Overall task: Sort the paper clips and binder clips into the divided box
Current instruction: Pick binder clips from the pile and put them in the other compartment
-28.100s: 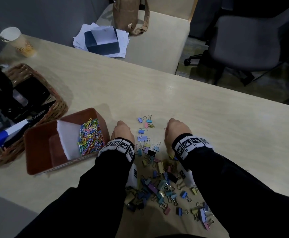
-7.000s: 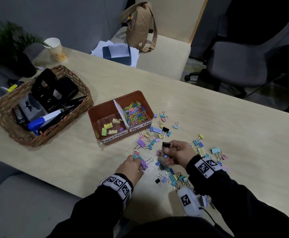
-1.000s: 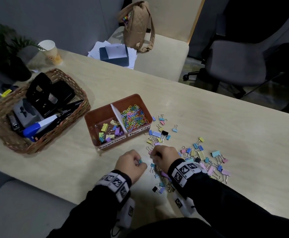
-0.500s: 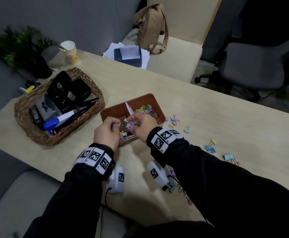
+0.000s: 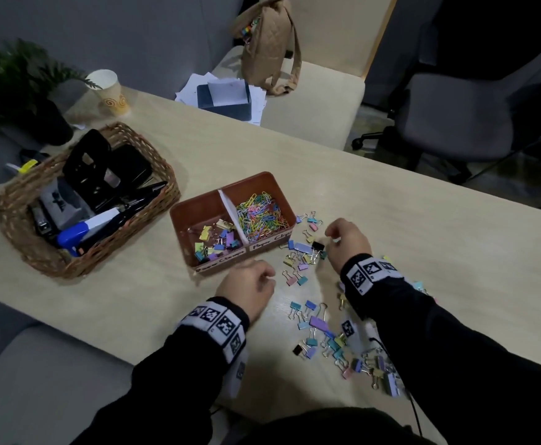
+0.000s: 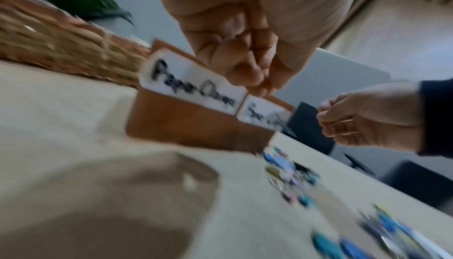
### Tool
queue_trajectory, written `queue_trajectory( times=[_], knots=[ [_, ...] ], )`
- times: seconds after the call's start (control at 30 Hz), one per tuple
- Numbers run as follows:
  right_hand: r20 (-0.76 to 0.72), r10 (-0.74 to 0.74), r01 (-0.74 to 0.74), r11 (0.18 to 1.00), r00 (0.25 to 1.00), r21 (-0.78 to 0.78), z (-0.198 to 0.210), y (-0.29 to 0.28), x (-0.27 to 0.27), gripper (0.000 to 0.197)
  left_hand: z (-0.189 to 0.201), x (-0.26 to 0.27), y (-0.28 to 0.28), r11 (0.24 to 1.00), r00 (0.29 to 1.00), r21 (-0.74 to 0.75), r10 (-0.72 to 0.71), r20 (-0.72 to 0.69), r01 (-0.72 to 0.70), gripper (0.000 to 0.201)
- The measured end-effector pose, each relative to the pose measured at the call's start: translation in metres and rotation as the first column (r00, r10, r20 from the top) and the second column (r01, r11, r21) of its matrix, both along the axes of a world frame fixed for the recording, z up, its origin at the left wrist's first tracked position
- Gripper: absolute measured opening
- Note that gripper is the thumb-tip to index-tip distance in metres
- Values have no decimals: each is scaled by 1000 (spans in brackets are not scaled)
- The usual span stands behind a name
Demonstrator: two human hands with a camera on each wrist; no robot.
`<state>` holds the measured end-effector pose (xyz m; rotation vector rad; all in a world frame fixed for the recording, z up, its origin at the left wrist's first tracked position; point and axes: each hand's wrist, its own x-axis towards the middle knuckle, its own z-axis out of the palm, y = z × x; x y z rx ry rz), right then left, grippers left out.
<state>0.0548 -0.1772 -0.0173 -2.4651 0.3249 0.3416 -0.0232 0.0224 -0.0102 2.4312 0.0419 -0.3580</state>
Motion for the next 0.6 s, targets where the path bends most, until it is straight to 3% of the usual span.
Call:
queue_trajectory(
  times=[0.1, 0.17, 0.4, 0.5, 0.6],
  knots=[
    [-85, 288, -297, 948, 954, -118, -14, -4, -7, 38, -12, 12, -22, 987, 986, 69, -137, -92, 143, 41],
    [-85, 411, -420, 893, 907, -162, -22, -3, -10, 40, -16, 23, -33, 971, 975, 126, -191, -112, 204, 53],
    [-149, 479, -500, 845, 865, -191, -34, 1, -14, 73, -32, 56, -51, 891, 931, 283, -309, -194, 355, 80],
    [-146, 516, -535, 832, 844, -151, -35, 2, -12, 83, -37, 58, -54, 905, 941, 280, -268, -207, 319, 71],
    [-143, 552, -569, 811, 821, -136, -37, 2, -10, 75, -40, 54, -54, 942, 956, 223, -207, -207, 252, 46]
  ],
)
